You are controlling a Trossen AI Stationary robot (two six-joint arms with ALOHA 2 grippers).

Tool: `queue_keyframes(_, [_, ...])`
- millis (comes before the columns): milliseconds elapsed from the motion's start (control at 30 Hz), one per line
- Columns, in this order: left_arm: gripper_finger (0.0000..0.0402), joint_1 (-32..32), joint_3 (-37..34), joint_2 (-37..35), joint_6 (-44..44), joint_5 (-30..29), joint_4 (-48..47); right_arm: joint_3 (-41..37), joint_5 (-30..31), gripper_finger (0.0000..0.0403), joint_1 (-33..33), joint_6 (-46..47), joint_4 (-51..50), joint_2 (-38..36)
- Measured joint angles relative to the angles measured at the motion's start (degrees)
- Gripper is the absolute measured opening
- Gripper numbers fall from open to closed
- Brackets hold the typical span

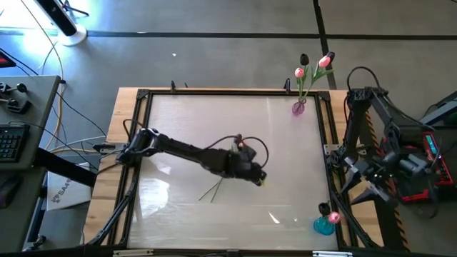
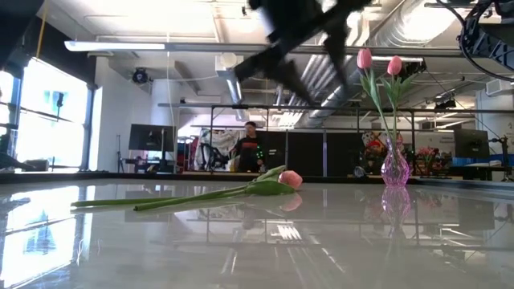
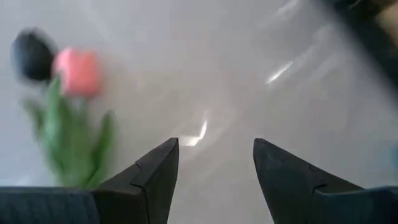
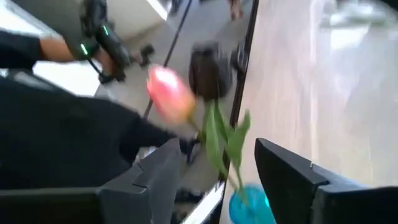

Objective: Sort flowers into vase by color
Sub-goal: Put the black flower into the blue vase

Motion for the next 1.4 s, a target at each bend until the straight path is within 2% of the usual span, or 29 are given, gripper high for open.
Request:
queue_keyframes(133, [0.0187,3.1,0.0,0.4,0.3,6.9,-7.8,2.2,5.4,0.0184,0.0,-1.5,0.1,0.0])
queue_keyframes(300, [0.0173,6.3,0.0,0.6,0.7,10.6,-16.4,4.5,5.1,0.0173,0.0,-3.3,0.1,0.0])
queue_keyframes(433, [0.0162,8.9,-1.2,0.6,1.8,16.3,-24.0,4.8,4.2,0.0167,0.0,-3.8,-0.2,0.0])
queue_keyframes(567, [0.0150,10.4,-5.3,0.7,2.6,19.4,-22.8,4.8,4.2,0.0167,0.0,-4.9,-1.7,0.0])
queue_keyframes(700, [0.0144,11.0,-9.6,0.6,2.8,23.0,-13.0,4.8,4.2,0.0167,0.0,-4.7,-2.8,-0.1])
queue_keyframes(800, [0.0142,11.0,-11.0,0.7,2.6,23.3,-9.5,4.8,4.2,0.0167,0.0,-4.7,-2.9,-0.3])
queue_keyframes(1200, [0.0142,10.9,-12.0,0.6,1.9,23.5,-15.5,4.8,6.4,0.0167,0.0,-4.7,-3.1,-1.2])
queue_keyframes(1400, [0.0142,10.9,-12.0,0.6,3.3,22.4,-12.9,4.8,7.5,0.0167,0.0,-4.6,-3.1,-1.5])
